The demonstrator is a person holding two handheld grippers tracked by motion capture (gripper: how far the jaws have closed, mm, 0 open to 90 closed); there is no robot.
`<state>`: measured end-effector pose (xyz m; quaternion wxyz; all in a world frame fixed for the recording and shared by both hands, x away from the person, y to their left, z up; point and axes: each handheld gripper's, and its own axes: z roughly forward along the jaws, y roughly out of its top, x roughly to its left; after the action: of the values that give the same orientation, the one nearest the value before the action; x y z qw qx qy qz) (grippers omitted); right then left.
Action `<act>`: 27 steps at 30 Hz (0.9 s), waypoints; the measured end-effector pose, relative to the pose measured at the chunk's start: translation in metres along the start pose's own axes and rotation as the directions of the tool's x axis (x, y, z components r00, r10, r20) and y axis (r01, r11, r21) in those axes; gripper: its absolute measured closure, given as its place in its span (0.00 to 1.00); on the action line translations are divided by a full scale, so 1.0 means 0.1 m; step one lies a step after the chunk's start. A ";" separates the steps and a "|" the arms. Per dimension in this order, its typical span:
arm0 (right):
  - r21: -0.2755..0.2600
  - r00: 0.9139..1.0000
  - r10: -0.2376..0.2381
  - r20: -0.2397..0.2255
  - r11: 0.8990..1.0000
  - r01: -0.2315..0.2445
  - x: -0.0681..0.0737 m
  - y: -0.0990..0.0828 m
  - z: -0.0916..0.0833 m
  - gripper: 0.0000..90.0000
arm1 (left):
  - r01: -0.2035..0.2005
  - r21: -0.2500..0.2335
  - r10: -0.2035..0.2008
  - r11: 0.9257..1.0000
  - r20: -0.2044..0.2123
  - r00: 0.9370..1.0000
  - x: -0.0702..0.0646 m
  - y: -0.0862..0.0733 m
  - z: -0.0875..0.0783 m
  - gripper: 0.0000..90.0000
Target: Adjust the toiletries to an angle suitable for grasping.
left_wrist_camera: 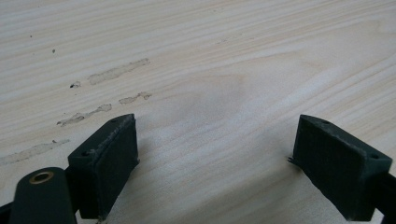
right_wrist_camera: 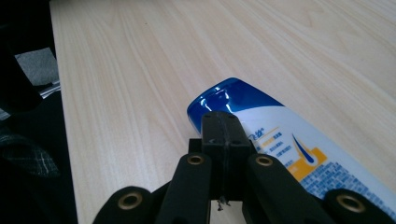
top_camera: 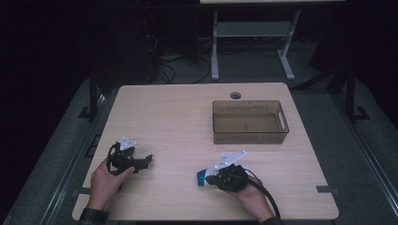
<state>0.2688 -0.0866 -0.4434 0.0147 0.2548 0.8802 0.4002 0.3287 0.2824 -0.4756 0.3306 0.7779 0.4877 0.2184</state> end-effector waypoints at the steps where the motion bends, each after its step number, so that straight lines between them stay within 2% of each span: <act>1: -0.001 1.000 0.002 0.000 1.000 -0.002 -0.01 0.01 0.01 1.00 | 0.000 0.000 0.000 1.000 0.000 1.000 0.00 0.00 0.00 0.14; 14: 0.013 1.000 -0.009 0.023 1.000 0.009 -0.11 0.17 0.15 1.00 | 0.001 -0.001 -0.001 1.000 0.000 1.000 0.00 0.00 0.00 0.14; 21: 0.025 0.998 -0.008 0.056 1.000 0.006 -0.17 0.22 0.21 1.00 | 0.001 0.000 -0.001 1.000 0.000 1.000 0.00 0.00 0.00 0.14; 27: 0.028 0.995 0.016 0.096 0.999 -0.019 -0.28 0.22 0.21 1.00 | 0.001 0.000 -0.001 1.000 0.000 1.000 0.00 0.00 0.00 0.14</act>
<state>0.3078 -0.0726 -0.4469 0.0496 0.2816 0.8818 0.3750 0.3287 0.2824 -0.4756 0.3307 0.7777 0.4880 0.2182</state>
